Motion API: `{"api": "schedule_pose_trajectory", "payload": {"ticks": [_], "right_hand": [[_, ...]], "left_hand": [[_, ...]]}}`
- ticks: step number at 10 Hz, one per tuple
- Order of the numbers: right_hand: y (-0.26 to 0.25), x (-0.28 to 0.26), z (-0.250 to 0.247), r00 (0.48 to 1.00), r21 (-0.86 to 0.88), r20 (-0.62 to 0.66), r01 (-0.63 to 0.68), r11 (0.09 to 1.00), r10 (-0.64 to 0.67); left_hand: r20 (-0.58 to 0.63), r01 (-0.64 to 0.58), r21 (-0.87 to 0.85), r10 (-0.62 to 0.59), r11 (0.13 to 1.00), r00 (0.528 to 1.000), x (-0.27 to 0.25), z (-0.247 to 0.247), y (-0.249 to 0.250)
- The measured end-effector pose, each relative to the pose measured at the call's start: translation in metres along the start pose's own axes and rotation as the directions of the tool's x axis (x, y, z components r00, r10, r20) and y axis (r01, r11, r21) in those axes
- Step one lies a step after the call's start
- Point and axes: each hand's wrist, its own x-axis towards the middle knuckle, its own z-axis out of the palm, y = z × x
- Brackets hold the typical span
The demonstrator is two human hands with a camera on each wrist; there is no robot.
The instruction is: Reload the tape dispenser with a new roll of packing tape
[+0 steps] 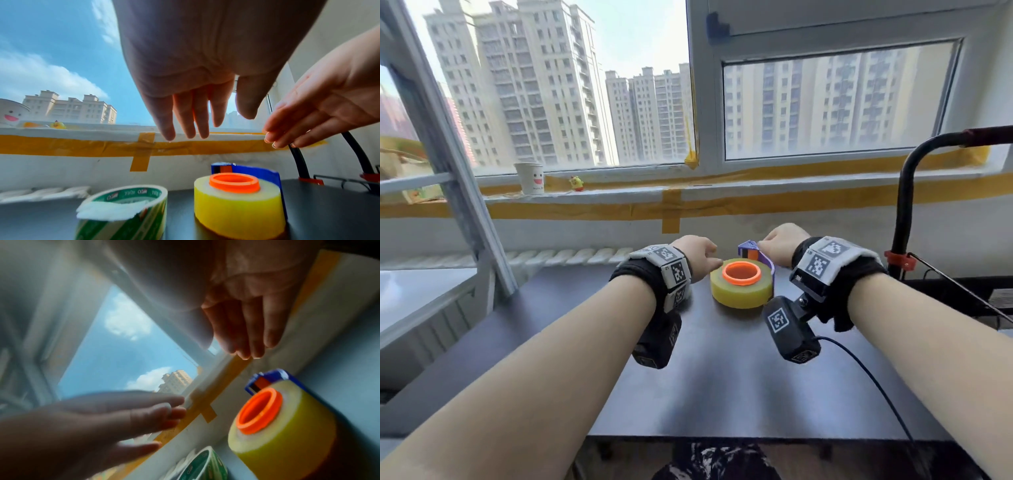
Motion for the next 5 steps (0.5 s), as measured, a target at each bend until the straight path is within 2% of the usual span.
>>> {"api": "schedule_pose_trajectory", "payload": {"ticks": [2,3,4,5], "right_hand": [[-0.042,-0.031,-0.033,0.974,-0.188,-0.148,0.140,0.972,-0.169],[-0.059,-0.038,-0.054,0.955,-0.239,-0.199,0.172,0.956,-0.222],[-0.075,-0.045,-0.073,0.957,-0.316,-0.179,0.165,0.934,-0.229],[-0.083,-0.047,-0.082,0.946,-0.340,-0.190,0.188,0.921,-0.263]], "left_hand": [[-0.127,0.000,-0.051,-0.007,0.999,0.992,-0.019,-0.047,0.006],[-0.170,0.022,-0.001,-0.022,1.000,0.985,-0.024,-0.071,0.007],[-0.206,0.048,0.072,-0.032,0.996,0.978,-0.030,-0.096,0.010],[-0.274,0.069,0.058,-0.051,0.996,0.960,-0.031,-0.115,0.015]]}}
